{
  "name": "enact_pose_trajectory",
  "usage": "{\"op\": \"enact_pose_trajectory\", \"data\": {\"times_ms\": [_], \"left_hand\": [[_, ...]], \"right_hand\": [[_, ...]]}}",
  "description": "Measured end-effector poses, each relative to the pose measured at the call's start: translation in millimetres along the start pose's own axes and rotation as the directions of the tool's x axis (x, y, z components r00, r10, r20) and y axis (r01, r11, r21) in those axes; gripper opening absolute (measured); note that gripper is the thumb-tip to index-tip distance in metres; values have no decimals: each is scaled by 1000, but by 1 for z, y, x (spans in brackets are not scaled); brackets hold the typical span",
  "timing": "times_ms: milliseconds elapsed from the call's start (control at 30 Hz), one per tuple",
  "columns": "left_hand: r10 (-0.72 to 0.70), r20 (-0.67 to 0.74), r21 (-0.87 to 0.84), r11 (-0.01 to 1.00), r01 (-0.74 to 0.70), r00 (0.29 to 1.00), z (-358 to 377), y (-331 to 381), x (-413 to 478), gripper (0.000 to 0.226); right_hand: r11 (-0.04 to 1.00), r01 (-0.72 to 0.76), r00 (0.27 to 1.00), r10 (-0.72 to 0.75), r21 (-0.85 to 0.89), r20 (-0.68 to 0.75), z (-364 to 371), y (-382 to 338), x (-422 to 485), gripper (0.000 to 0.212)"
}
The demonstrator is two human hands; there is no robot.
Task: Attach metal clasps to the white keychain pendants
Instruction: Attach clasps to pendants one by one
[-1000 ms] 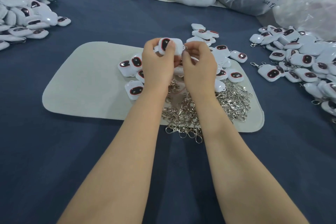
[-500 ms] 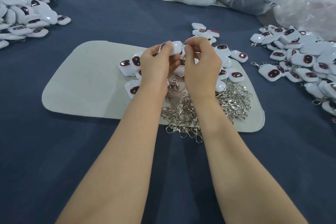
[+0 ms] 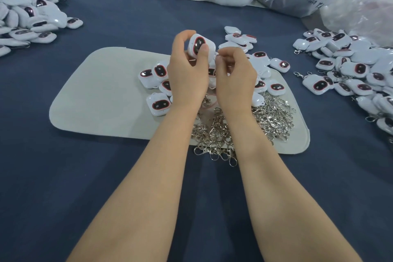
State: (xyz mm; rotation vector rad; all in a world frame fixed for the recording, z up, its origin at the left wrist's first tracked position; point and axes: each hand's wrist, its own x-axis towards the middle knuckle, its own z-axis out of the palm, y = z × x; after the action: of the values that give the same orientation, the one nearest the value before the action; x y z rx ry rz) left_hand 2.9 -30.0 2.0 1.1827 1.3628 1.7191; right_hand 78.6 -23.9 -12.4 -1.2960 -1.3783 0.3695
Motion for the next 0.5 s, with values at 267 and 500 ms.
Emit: {"op": "enact_pose_trajectory", "data": {"times_ms": [267,500], "left_hand": [[-257,-2,-238,939,250,966,0,1,2,14],[-92,-39,-42,995,91,995,-2,1,-1,14]], "right_hand": [[999,30,999,-29,19,-46,0,-2,0,10],[998,42,999,-41,-51,23,0,1,1,12]]}}
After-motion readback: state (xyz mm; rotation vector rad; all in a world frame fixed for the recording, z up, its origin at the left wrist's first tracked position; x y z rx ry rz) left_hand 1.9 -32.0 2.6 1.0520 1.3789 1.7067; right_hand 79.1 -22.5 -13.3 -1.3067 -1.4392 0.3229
